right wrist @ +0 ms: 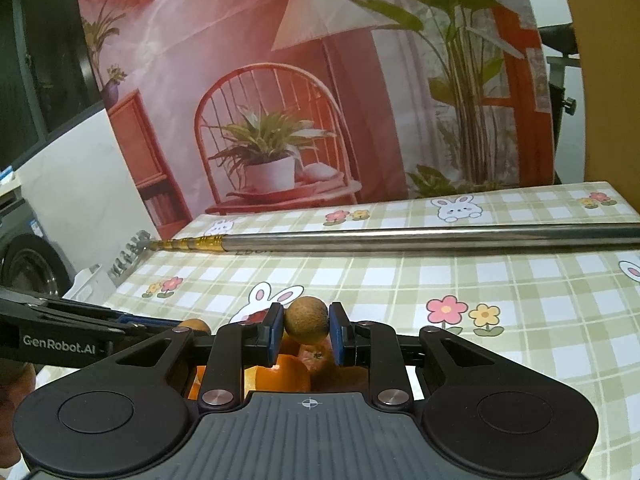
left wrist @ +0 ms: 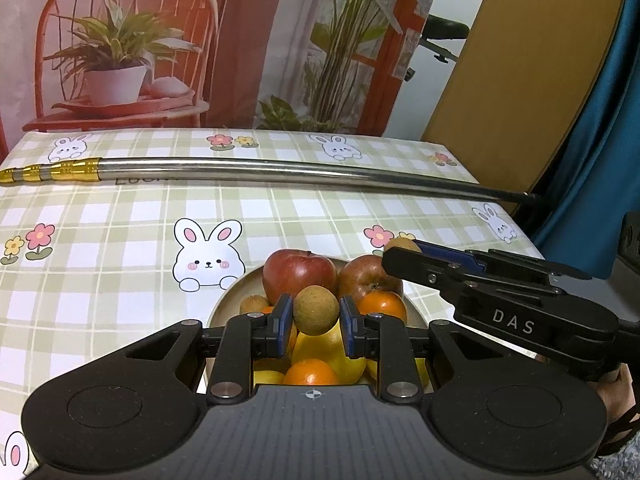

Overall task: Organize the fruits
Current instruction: 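Carry both longans over the plate with both tools, then lower the longans onto the plate and open both tools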

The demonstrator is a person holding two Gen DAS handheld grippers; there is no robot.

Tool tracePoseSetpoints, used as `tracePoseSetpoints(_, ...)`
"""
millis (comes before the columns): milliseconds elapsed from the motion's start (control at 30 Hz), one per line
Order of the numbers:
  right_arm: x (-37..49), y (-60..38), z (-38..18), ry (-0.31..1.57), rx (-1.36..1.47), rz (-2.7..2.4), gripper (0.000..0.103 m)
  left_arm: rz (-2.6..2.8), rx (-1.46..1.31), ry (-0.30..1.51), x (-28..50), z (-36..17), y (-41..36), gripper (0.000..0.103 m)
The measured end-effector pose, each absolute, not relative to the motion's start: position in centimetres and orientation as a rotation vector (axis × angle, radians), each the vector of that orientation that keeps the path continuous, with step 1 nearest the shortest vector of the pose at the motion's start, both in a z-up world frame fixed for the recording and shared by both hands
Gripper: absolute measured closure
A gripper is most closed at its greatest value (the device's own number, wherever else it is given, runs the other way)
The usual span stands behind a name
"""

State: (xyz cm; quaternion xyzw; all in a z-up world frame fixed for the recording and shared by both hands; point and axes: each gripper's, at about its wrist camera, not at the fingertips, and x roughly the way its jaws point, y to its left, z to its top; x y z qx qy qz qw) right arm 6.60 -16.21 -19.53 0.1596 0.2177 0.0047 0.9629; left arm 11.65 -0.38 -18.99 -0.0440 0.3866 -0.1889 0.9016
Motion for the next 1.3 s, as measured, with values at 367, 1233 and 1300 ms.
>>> tracePoseSetpoints(367,8.5,-15.3,-19.7,0.482,0.299,0.046,0.081,-0.403,-0.100,0.822,12.7,-19.9,-0.5,0.077)
tracePoseSetpoints(1233,9.4,-14.8,-20.3,0.517,0.287,0.079,0.080,-0.413,-0.086,0.837,13.2,-20.6,-0.8,0.077)
tracePoseSetpoints(1300,9.4,-14.8,-20.3,0.515,0.286,0.078,0.080,-0.411,-0.083,0.834,13.2,-20.5,-0.8,0.077)
